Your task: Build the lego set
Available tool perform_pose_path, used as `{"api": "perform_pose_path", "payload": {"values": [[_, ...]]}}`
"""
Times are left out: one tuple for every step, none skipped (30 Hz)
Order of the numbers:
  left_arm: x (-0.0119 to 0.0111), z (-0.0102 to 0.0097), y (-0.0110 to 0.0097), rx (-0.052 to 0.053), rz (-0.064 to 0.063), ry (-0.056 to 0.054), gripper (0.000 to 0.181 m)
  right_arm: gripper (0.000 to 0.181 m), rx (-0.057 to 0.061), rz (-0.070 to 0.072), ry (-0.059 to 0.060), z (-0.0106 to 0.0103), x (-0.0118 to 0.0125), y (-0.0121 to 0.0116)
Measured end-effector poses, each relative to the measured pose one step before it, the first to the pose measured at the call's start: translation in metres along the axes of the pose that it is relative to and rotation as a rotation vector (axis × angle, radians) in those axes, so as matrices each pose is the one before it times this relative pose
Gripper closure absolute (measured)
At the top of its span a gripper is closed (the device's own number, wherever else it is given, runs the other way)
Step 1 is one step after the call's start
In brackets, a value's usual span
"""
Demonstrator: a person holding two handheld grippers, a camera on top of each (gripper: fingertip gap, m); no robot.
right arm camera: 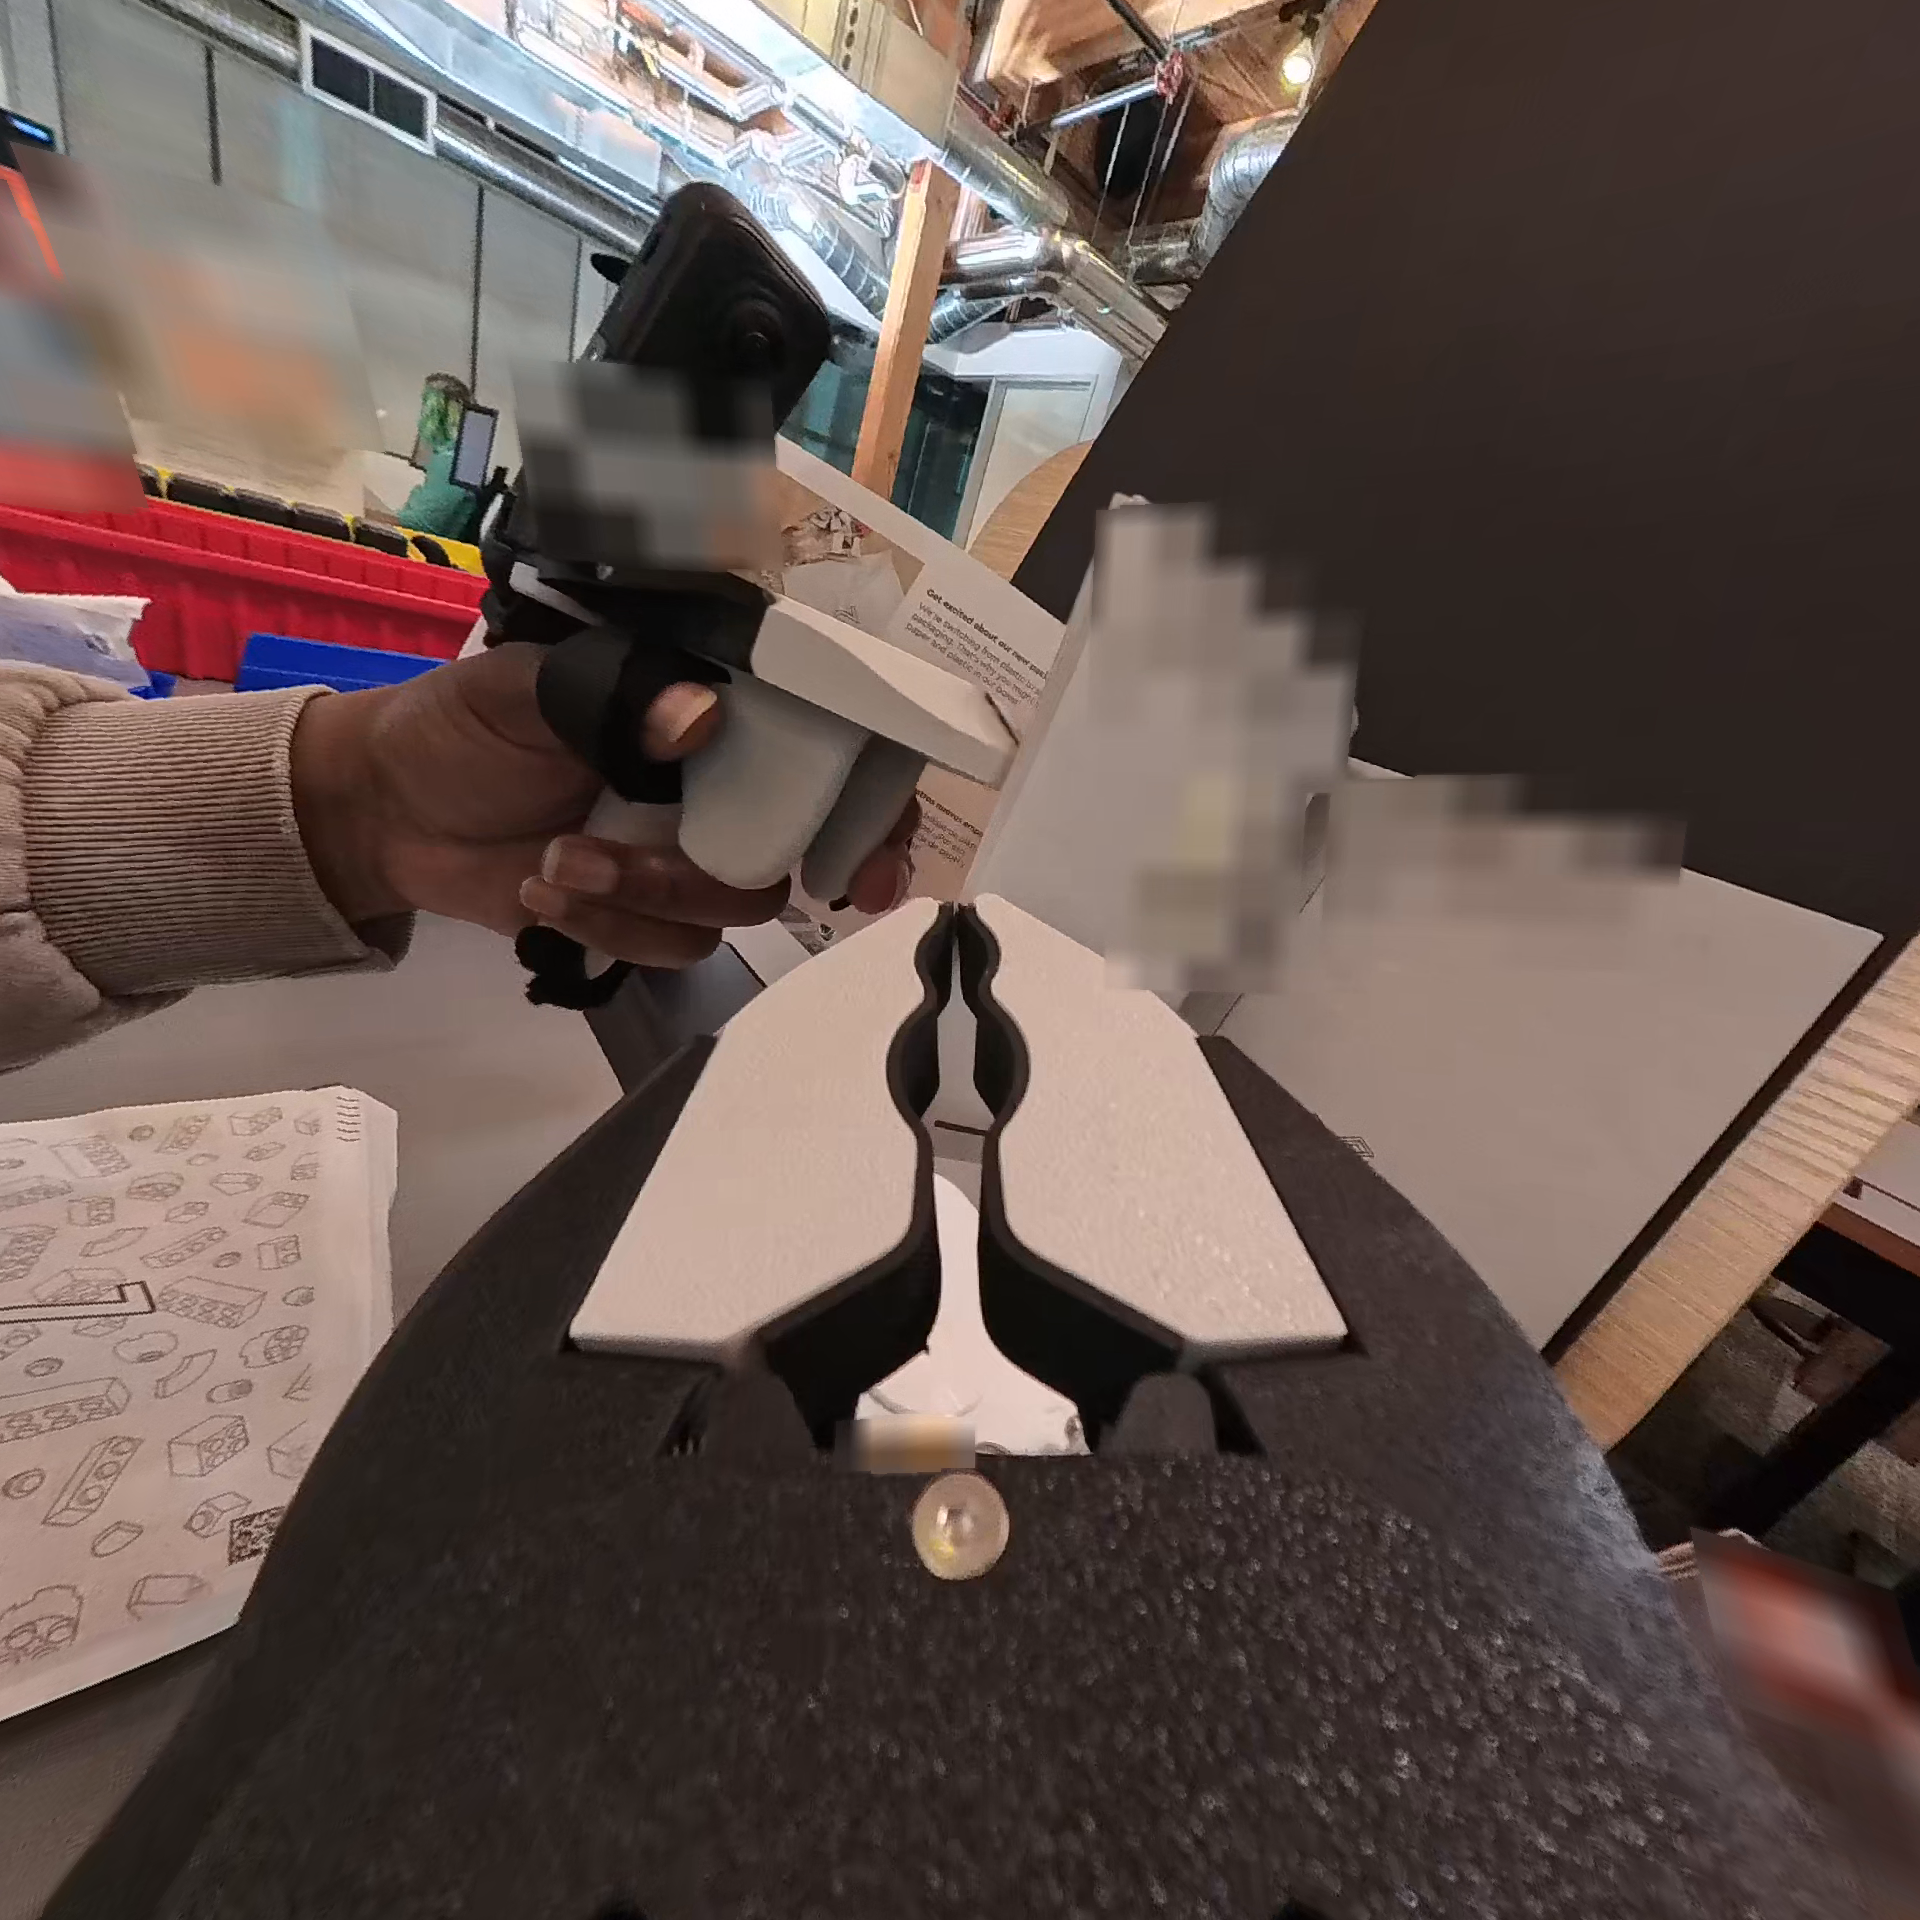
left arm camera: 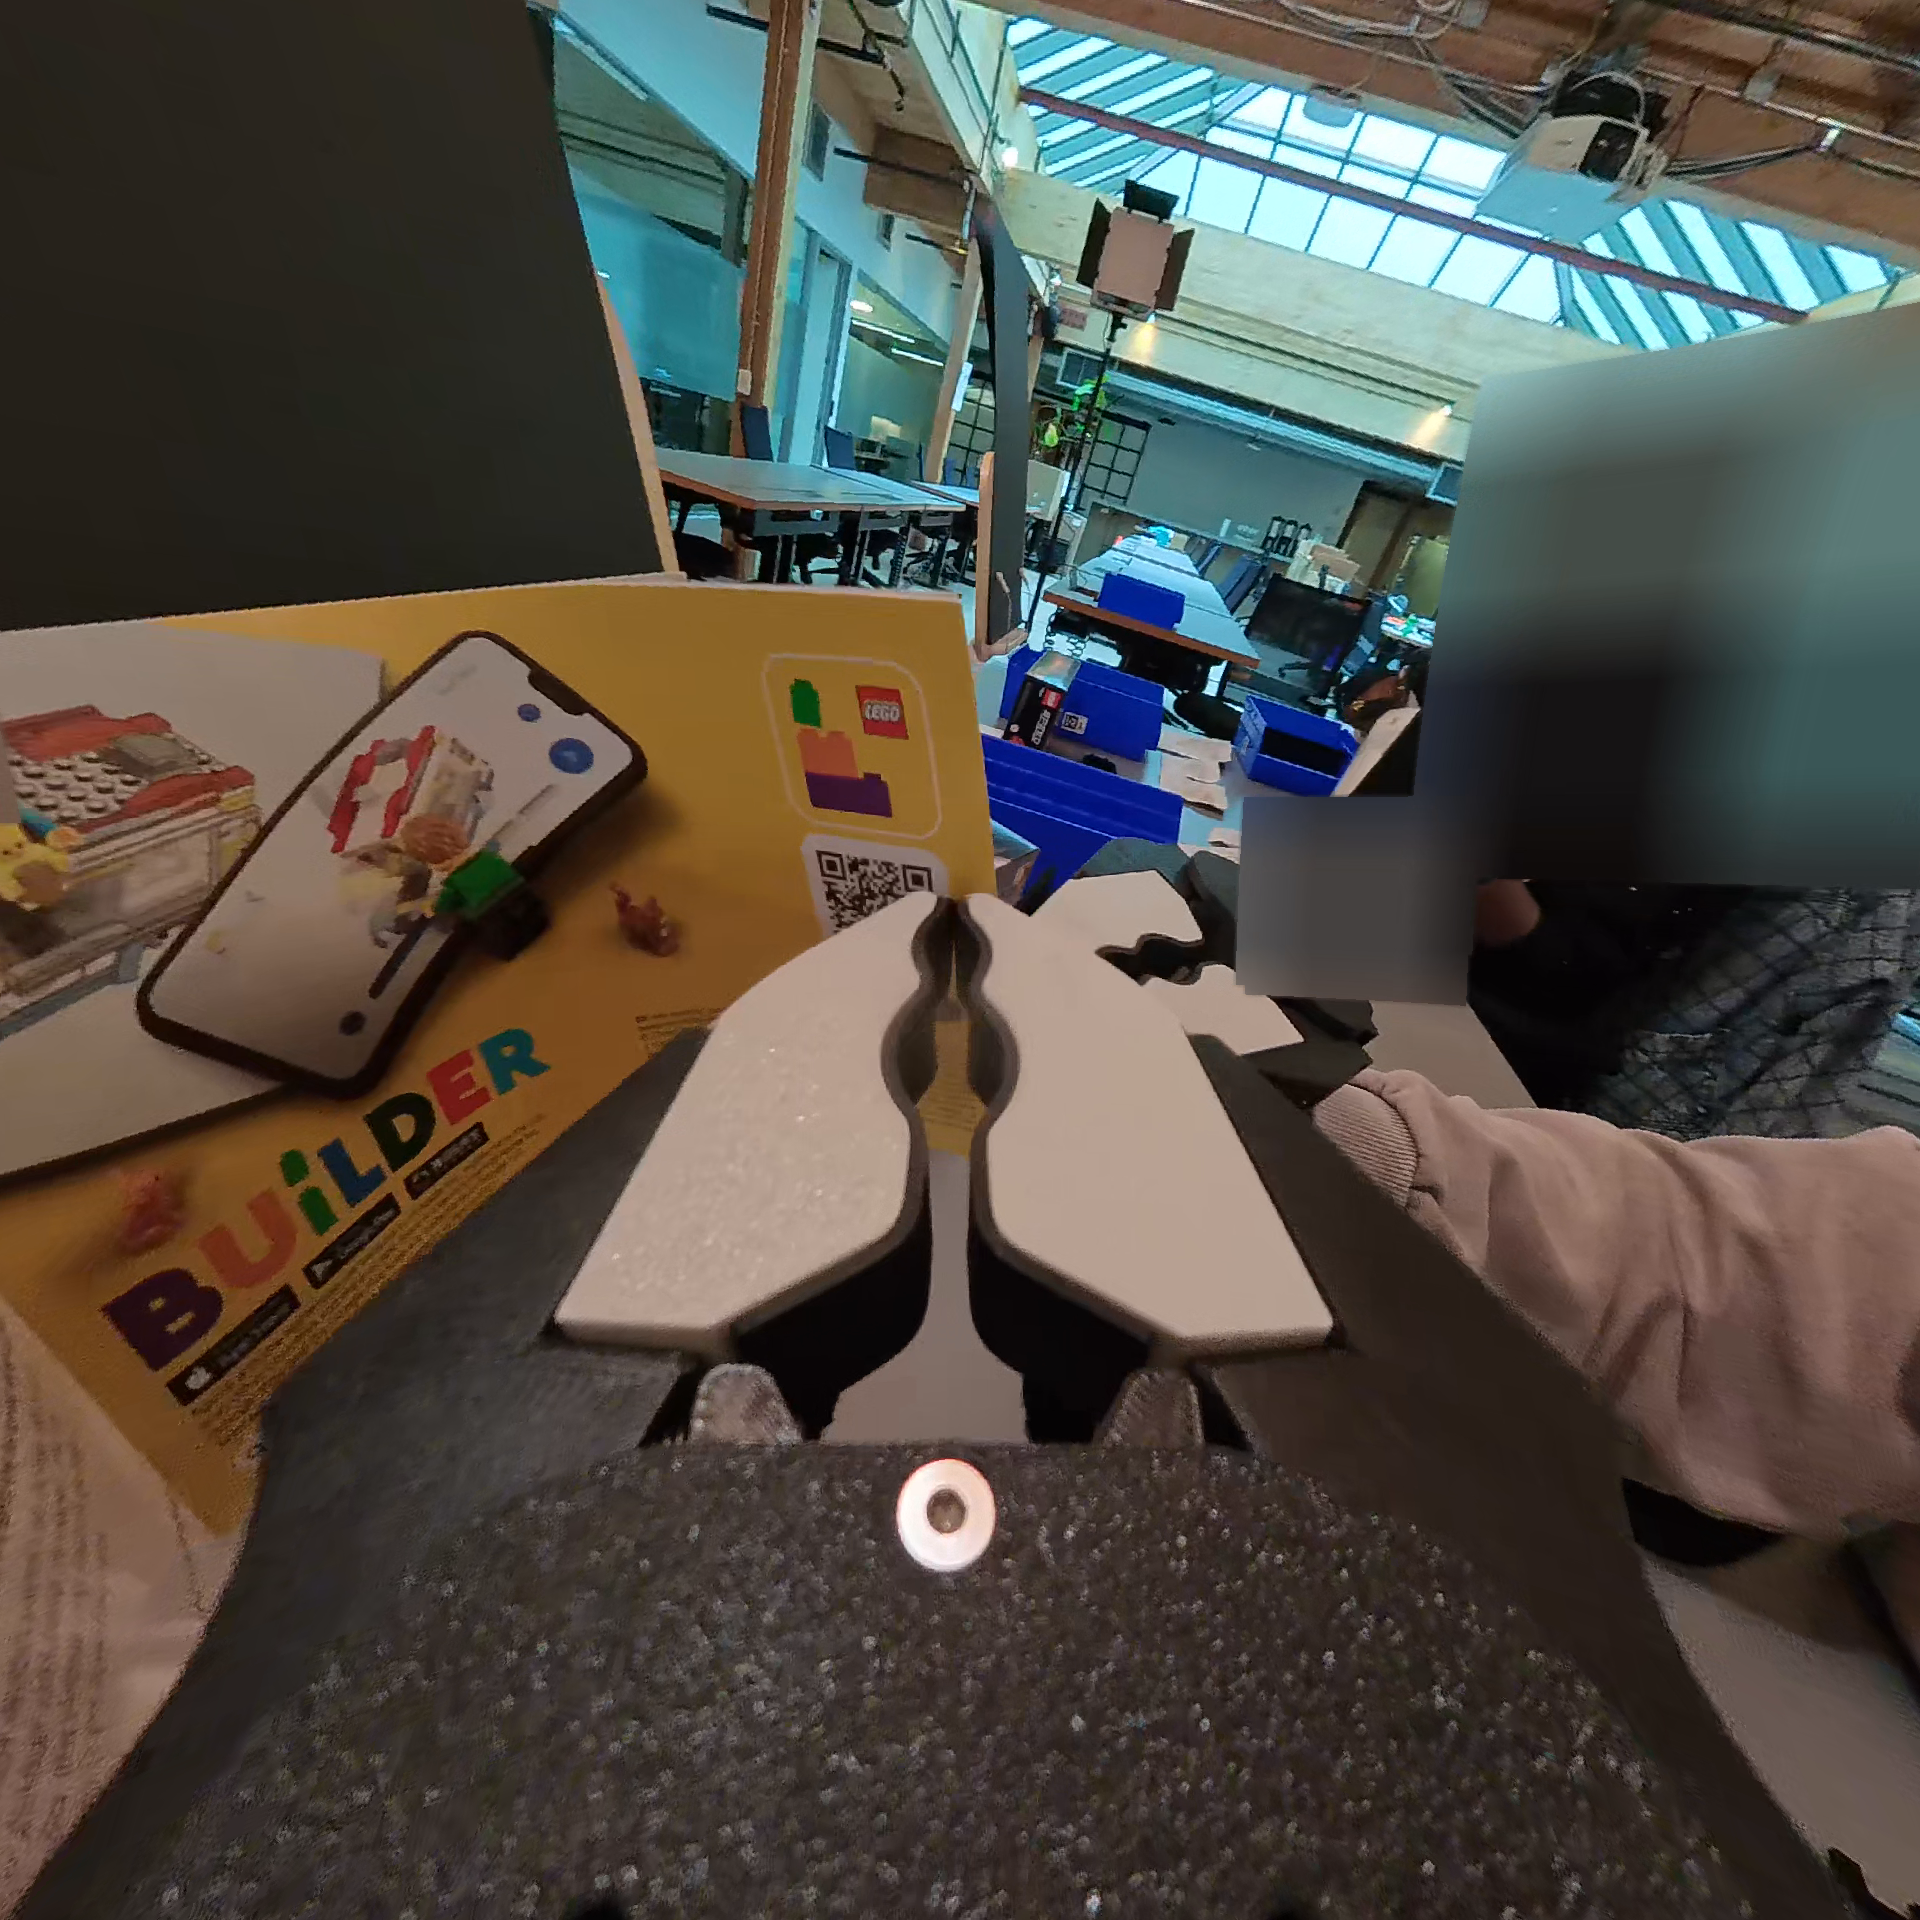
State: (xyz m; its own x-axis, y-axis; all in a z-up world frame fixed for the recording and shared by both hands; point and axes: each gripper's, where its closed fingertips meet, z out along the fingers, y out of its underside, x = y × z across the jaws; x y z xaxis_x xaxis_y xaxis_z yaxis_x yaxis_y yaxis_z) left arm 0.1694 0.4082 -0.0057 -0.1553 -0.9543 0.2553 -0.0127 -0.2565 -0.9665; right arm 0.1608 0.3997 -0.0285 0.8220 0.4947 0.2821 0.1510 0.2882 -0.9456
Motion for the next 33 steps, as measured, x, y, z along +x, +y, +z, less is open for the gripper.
{"api": "perform_pose_path", "payload": {"values": [[-0.00029, -0.00049, -0.00050, 0.0030, 0.0011, -0.0020, 0.181, 0.181, -0.0013, -0.0026, 0.0009, -0.00015, 0.00005, 0.00008], [0.00092, -0.00027, -0.00038, 0.0005, -0.0027, 0.0054, 0.181, 0.180, -0.0022, -0.0036, 0.0019, -0.00002, 0.00012, 0.00019], [0.00115, -0.00035, -0.00057, 0.0019, 0.0009, 0.0032, 0.181, 0.181, 0.0019, 0.0006, 0.0011, -0.00016, 0.00030, -0.00045], [0.00145, -0.00060, -0.00118, 0.0069, 0.0039, 0.0024, 0.181, 0.180, 0.0030, 0.0032, 0.0007, -0.00033, 0.00026, -0.00057], [0.00223, -0.00067, -0.00102, 0.0055, 0.0005, 0.0098, 0.175, 0.180, 0.0017, 0.0024, 0.0009, -0.00023, 0.00058, -0.00030], [0.00193, -0.00017, -0.00016, -0.0004, -0.0022, 0.0106, 0.170, 0.180, 0.0014, 0.0020, 0.0001, -0.00016, 0.00031, -0.00020], [0.00026, 0.00036, 0.00054, -0.0052, 0.0000, 0.0012, 0.165, 0.181, 0.0008, 0.0014, -0.0010, 0.00005, 0.00000, -0.00015], [-0.00141, 0.00065, 0.00117, -0.0083, 0.0046, -0.0095, 0.165, 0.180, -0.0004, -0.0006, -0.0003, 0.00015, -0.00014, 0.00014], [-0.00198, 0.00089, 0.00089, -0.0062, 0.0060, -0.0131, 0.168, 0.181, 0.0000, -0.0015, -0.0011, 0.00019, -0.00050, -0.00010], [-0.00059, 0.00072, 0.00035, -0.0026, 0.0027, -0.0027, 0.170, 0.180, -0.0008, -0.0010, -0.0006, 0.00027, -0.00050, 0.00002], [0.00025, 0.00060, 0.00004, -0.0008, -0.0018, 0.0033, 0.172, 0.180, -0.0005, -0.0011, 0.0003, 0.00027, -0.00040, 0.00008], [0.00043, 0.00032, -0.00007, -0.0007, -0.0020, 0.0040, 0.172, 0.180, 0.0006, 0.0000, 0.0005, 0.00013, -0.00013, -0.00001], [0.00091, 0.00014, 0.00018, -0.0022, 0.0002, 0.0073, 0.176, 0.180, -0.0011, 0.0019, 0.0019, 0.00005, 0.00049, 0.00049], [0.00106, 0.00006, 0.00037, -0.0029, 0.0028, 0.0069, 0.180, 0.180, -0.0007, 0.0010, 0.0021, -0.00021, 0.00063, 0.00051], [0.00028, -0.00014, 0.00065, -0.0037, 0.0051, -0.0002, 0.181, 0.180, 0.0007, 0.0028, -0.0003, -0.00034, 0.00049, 0.00048], [-0.00032, -0.00019, 0.00074, -0.0050, 0.0050, -0.0025, 0.181, 0.180, -0.0004, 0.0049, -0.0020, -0.00048, 0.00020, 0.00063], [-0.00050, -0.00029, 0.00117, -0.0078, 0.0011, -0.0017, 0.181, 0.180, -0.0027, -0.0001, -0.0010, -0.00027, 0.00009, 0.00092], [-0.00105, -0.00028, 0.00128, -0.0093, 0.0030, -0.0057, 0.181, 0.180, -0.0032, -0.0031, 0.0007, -0.00023, -0.00005, 0.00105], [-0.00183, -0.00053, 0.00097, -0.0068, 0.0081, -0.0127, 0.181, 0.180, 0.0008, -0.0005, 0.0007, -0.00038, 0.00000, 0.00032], [-0.00101, -0.00042, 0.00078, -0.0049, 0.0045, -0.0067, 0.181, 0.180, 0.0000, 0.0021, -0.0023, -0.00024, -0.00025, 0.00001], [0.00028, -0.00050, 0.00011, -0.0001, -0.0034, 0.0046, 0.181, 0.180, -0.0002, 0.0016, -0.0007, -0.00017, -0.00004, -0.00016], [-0.00048, -0.00030, -0.00016, 0.0001, -0.0034, -0.0006, 0.181, 0.180, -0.0001, -0.0013, 0.0049, -0.00001, 0.00073, 0.00001], [-0.00113, -0.00030, 0.00013, -0.0015, 0.0035, -0.0079, 0.181, 0.180, 0.0003, -0.0018, 0.0041, 0.00009, 0.00060, -0.00015], [-0.00105, -0.00021, 0.00034, -0.0021, 0.0048, -0.0078, 0.181, 0.180, -0.0003, 0.0008, 0.0013, -0.00002, 0.00038, -0.00009], [-0.00085, -0.00034, -0.00005, -0.0004, 0.0012, -0.0056, 0.181, 0.180, 0.0000, 0.0024, 0.0030, -0.00030, 0.00074, -0.00001], [-0.00056, -0.00040, 0.00003, 0.0004, -0.0010, -0.0037, 0.181, 0.180, 0.0000, 0.0014, 0.0031, -0.00051, 0.00084, -0.00014], [-0.00134, -0.00108, -0.00062, 0.0028, -0.0011, -0.0080, 0.181, 0.180, -0.0014, -0.0005, 0.0017, -0.00097, 0.00090, 0.00022], [-0.00206, -0.00165, -0.00105, 0.0052, -0.0013, -0.0121, 0.181, 0.179, -0.0017, -0.0022, 0.0104, -0.00145, 0.00210, 0.00026], [-0.00114, -0.00187, -0.00130, 0.0055, -0.0044, -0.0032, 0.181, 0.179, -0.0017, -0.0012, 0.0120, -0.00181, 0.00283, 0.00037], [-0.00061, -0.00166, -0.00080, 0.0025, -0.0035, 0.0004, 0.181, 0.179, -0.0015, 0.0031, 0.0072, -0.00179, 0.00238, 0.00037], [-0.00113, -0.00142, -0.00027, 0.0003, 0.0020, -0.0061, 0.181, 0.179, -0.0043, 0.0040, 0.0075, -0.00176, 0.00261, 0.00073], [-0.00041, -0.00085, 0.00027, -0.0027, 0.0034, -0.0052, 0.181, 0.178, -0.0054, 0.0035, 0.0051, -0.00142, 0.00222, 0.00091], [0.00019, -0.00040, 0.00064, -0.0044, 0.0040, -0.0058, 0.181, 0.178, -0.0054, 0.0068, 0.0014, -0.00110, 0.00181, 0.00093]]}}
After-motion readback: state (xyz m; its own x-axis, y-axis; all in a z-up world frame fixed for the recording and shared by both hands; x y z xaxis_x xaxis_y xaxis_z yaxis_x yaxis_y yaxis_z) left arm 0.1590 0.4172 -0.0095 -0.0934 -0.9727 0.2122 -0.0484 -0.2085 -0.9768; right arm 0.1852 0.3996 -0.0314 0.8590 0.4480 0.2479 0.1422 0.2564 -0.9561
